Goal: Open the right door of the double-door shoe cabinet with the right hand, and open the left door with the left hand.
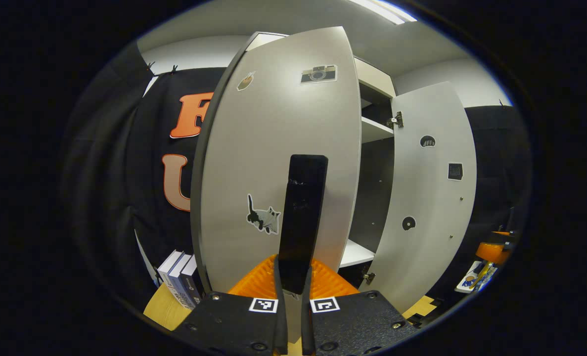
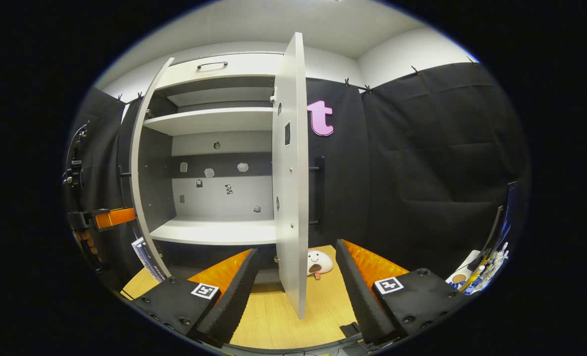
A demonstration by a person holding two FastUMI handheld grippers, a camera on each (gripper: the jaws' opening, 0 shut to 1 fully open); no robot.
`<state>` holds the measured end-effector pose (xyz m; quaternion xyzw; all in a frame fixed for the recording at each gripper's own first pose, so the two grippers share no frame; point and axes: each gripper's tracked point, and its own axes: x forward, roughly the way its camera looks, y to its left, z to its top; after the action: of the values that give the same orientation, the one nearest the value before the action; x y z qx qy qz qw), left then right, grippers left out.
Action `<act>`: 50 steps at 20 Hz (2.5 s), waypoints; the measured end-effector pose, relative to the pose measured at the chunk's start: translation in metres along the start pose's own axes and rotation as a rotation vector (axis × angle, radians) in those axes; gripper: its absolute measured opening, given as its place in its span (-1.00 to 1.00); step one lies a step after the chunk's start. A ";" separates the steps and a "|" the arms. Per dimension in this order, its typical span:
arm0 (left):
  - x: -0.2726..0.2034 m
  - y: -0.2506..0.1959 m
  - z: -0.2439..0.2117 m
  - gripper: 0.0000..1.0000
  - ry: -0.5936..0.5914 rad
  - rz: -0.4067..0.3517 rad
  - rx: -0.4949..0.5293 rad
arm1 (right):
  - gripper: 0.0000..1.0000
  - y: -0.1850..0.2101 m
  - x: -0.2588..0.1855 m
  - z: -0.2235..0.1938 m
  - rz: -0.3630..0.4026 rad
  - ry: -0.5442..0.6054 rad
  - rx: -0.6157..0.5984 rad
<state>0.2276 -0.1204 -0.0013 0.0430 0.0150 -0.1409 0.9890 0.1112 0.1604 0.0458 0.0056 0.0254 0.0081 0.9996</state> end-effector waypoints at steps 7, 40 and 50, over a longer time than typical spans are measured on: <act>-0.015 0.006 0.002 -0.80 0.000 -0.042 -0.019 | 0.87 0.002 -0.007 0.012 -0.004 -0.023 0.012; -0.063 0.106 0.016 -0.99 -0.023 0.264 0.119 | 0.87 0.027 -0.034 0.005 0.095 -0.018 -0.029; -0.080 0.112 0.018 -0.76 -0.027 0.338 0.099 | 0.97 0.014 -0.025 0.001 0.085 -0.007 -0.017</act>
<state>0.1827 0.0072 0.0291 0.0916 -0.0128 0.0264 0.9954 0.0862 0.1743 0.0486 -0.0017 0.0215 0.0510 0.9985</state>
